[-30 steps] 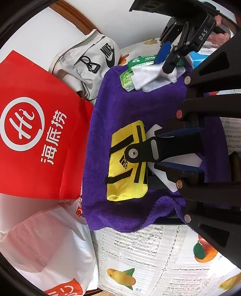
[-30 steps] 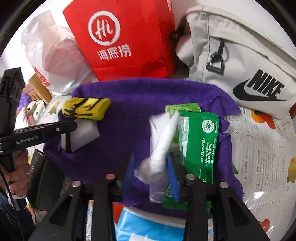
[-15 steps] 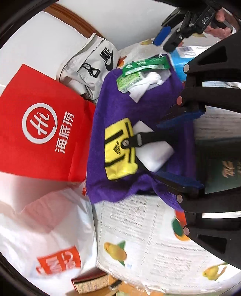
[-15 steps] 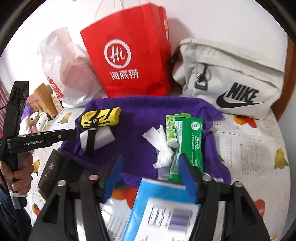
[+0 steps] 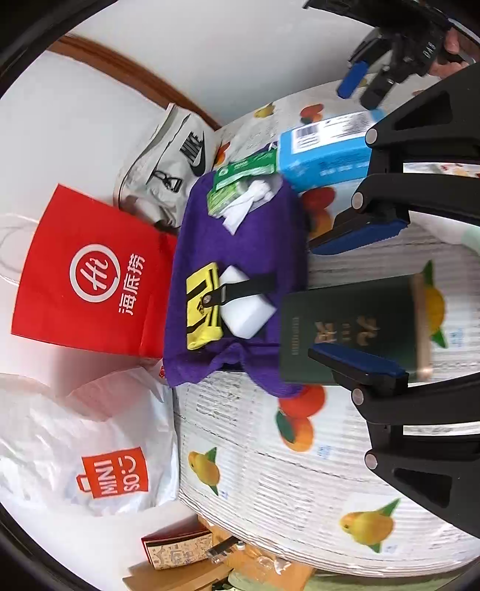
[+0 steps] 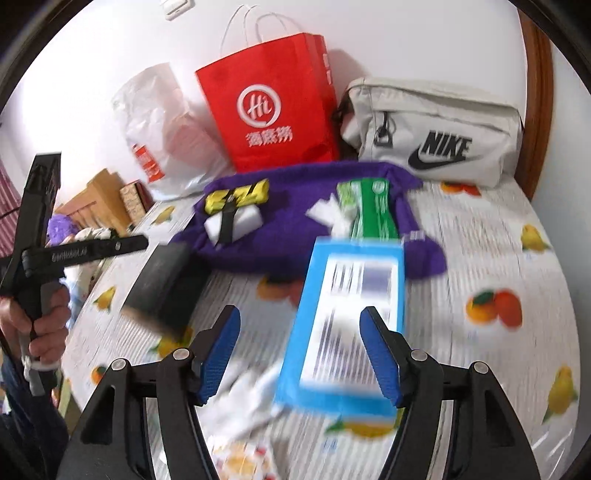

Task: Organize soft objects
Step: 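Move both open grippers back from the towel, then grasp the lemon-print sachet with the right gripper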

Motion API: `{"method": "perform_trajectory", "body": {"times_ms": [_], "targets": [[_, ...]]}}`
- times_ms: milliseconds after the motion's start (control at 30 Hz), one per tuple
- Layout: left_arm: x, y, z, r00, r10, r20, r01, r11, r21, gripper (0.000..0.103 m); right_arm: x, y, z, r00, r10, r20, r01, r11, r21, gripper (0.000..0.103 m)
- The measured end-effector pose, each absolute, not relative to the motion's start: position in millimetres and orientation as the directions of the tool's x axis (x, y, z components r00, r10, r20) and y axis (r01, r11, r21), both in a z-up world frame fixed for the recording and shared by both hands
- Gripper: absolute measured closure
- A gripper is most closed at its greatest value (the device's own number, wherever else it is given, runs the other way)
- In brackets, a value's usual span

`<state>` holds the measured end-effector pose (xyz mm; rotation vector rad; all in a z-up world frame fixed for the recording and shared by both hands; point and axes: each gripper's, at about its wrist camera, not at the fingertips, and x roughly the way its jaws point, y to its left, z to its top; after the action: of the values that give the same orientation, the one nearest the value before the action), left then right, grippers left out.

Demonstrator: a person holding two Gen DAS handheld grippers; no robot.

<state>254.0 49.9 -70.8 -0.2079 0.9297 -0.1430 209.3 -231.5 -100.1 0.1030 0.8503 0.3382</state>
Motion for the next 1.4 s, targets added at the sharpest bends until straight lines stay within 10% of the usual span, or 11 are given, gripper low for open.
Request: {"method": "perform_trajectory", "body": {"times_ms": [1133, 1400], "targets": [[155.0, 56.9, -126.1, 0.532, -0.266, -0.804, 0.043, 0.957, -0.288, 0.055, 108.6, -177.0, -198.4, 0.533, 0.291, -0.795, -0.380, 0.921, 0.083, 0.027], [151.2, 42.7, -140.1, 0.498, -0.271, -0.824, 0.075, 0.960, -0.270, 0.055, 104.7, -174.4, -195.3, 0.540, 0.283, -0.793, -0.392, 0.918, 0.061, 0.054]]}}
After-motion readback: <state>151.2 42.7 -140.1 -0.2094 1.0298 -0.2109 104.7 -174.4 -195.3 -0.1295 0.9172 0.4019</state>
